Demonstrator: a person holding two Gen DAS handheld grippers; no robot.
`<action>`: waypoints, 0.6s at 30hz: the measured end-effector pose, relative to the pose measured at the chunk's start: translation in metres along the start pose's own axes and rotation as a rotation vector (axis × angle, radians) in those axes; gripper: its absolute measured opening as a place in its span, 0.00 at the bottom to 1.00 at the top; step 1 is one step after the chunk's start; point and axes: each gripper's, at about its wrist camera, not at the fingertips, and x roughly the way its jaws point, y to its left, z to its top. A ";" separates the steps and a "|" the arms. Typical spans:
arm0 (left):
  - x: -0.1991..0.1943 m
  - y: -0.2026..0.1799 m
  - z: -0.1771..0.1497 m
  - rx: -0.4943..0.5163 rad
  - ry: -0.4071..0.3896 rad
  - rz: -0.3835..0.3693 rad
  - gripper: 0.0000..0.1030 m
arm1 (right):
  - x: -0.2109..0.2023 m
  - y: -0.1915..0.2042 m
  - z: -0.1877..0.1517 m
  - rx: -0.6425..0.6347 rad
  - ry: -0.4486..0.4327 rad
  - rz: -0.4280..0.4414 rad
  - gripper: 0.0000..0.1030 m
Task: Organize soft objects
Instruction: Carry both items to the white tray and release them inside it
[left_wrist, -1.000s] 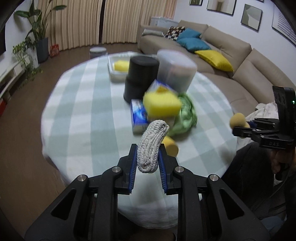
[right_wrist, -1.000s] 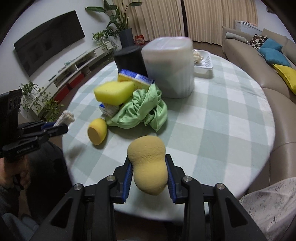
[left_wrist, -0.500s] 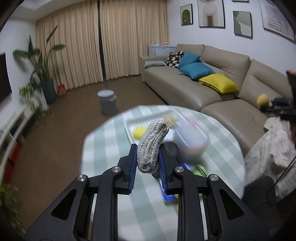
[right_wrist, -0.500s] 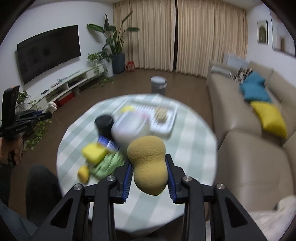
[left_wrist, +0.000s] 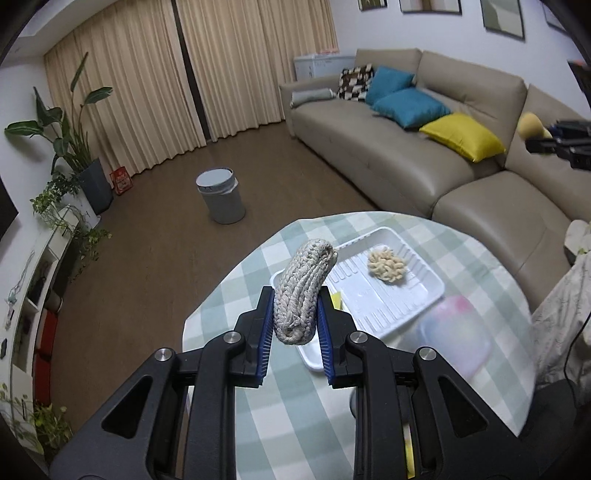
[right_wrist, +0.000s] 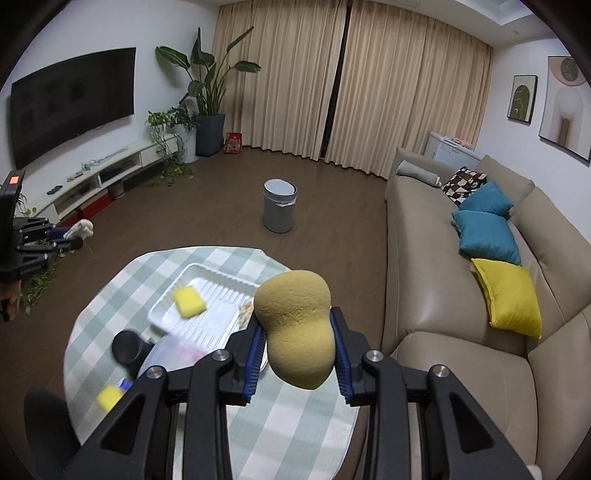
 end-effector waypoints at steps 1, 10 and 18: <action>0.011 -0.001 0.005 0.004 0.014 0.000 0.20 | 0.017 -0.002 0.010 -0.006 0.020 0.000 0.35; 0.117 -0.022 0.027 0.059 0.147 -0.087 0.20 | 0.138 0.016 0.054 -0.064 0.134 0.063 0.35; 0.181 -0.036 0.016 0.074 0.248 -0.101 0.20 | 0.235 0.076 0.046 -0.209 0.290 0.144 0.35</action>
